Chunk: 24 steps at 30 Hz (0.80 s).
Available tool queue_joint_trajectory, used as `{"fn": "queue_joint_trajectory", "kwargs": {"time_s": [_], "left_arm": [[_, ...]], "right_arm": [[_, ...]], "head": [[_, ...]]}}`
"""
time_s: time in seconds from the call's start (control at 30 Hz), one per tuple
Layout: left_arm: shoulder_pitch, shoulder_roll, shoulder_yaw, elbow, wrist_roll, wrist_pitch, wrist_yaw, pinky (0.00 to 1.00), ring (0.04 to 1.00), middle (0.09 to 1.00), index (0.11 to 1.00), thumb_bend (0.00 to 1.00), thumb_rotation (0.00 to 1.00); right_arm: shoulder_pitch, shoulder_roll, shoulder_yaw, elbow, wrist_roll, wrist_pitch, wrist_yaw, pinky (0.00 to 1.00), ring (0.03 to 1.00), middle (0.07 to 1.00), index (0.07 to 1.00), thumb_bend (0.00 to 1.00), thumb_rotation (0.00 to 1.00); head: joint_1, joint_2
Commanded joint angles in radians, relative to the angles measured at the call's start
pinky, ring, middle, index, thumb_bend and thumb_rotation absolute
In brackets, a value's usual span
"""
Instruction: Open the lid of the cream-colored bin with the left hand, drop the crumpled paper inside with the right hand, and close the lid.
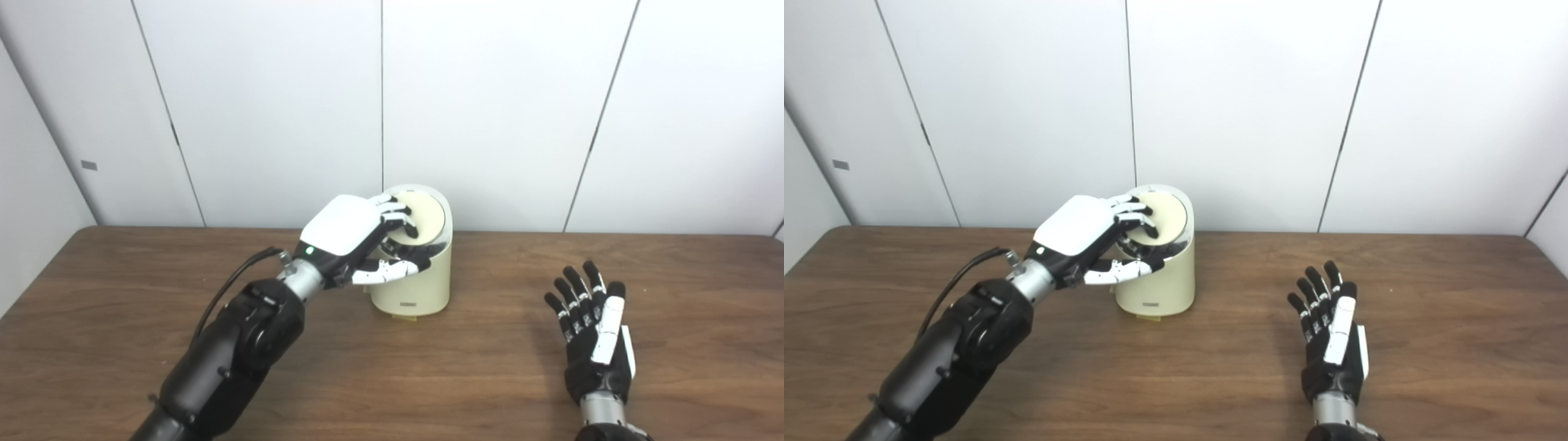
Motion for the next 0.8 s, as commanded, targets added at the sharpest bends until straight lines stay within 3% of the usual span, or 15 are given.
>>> {"fn": "queue_joint_trajectory", "kwargs": {"time_s": [0.0,0.1,0.17,0.3,0.4,0.53,0.77], "left_arm": [[0.023,-0.053,0.076,-0.011,-0.138,-0.026,0.075,0.67,0.768,0.78,0.752,0.44,0.74],[0.085,-0.145,0.19,-0.068,-0.334,0.004,0.089,0.71,0.775,0.779,0.771,0.44,0.73],[0.128,-0.194,0.252,-0.12,-0.454,0.046,0.079,0.75,0.801,0.799,0.82,0.4,0.79],[0.193,-0.244,0.323,-0.197,-0.609,0.12,0.062,0.81,0.84,0.852,0.91,0.43,0.82],[0.246,-0.251,0.356,-0.25,-0.704,0.164,0.049,0.89,0.9,0.913,0.976,0.44,0.86],[0.325,-0.231,0.376,-0.311,-0.764,0.2,0.032,0.96,0.951,0.929,0.983,0.43,0.92],[0.448,-0.213,0.387,-0.329,-0.822,0.199,0.008,1.0,0.995,0.981,0.999,0.4,0.95]], "right_arm": [[0.014,-0.007,0.001,-0.008,0.027,0.009,0.022,0.82,0.88,0.886,0.922,0.45,0.87],[0.022,-0.025,0.027,-0.015,0.001,0.021,0.032,0.84,0.88,0.886,0.906,0.45,0.83],[0.027,-0.035,0.041,-0.022,-0.008,0.026,0.037,0.83,0.875,0.881,0.885,0.44,0.8],[0.036,-0.054,0.057,-0.042,-0.008,0.044,0.047,0.86,0.89,0.894,0.888,0.45,0.75],[0.04,-0.066,0.064,-0.054,-0.019,0.055,0.048,0.9,0.906,0.904,0.898,0.46,0.75],[0.051,-0.078,0.07,-0.085,-0.01,0.09,0.061,0.93,0.926,0.918,0.916,0.44,0.81],[0.062,-0.112,0.108,-0.121,-0.076,0.112,0.061,0.94,0.933,0.923,0.906,0.44,0.86]], "head": [[-0.014,-0.004],[-0.02,-0.005],[-0.021,-0.003],[-0.019,0.004],[-0.022,0.008],[-0.025,0.022],[-0.036,0.041]]}}
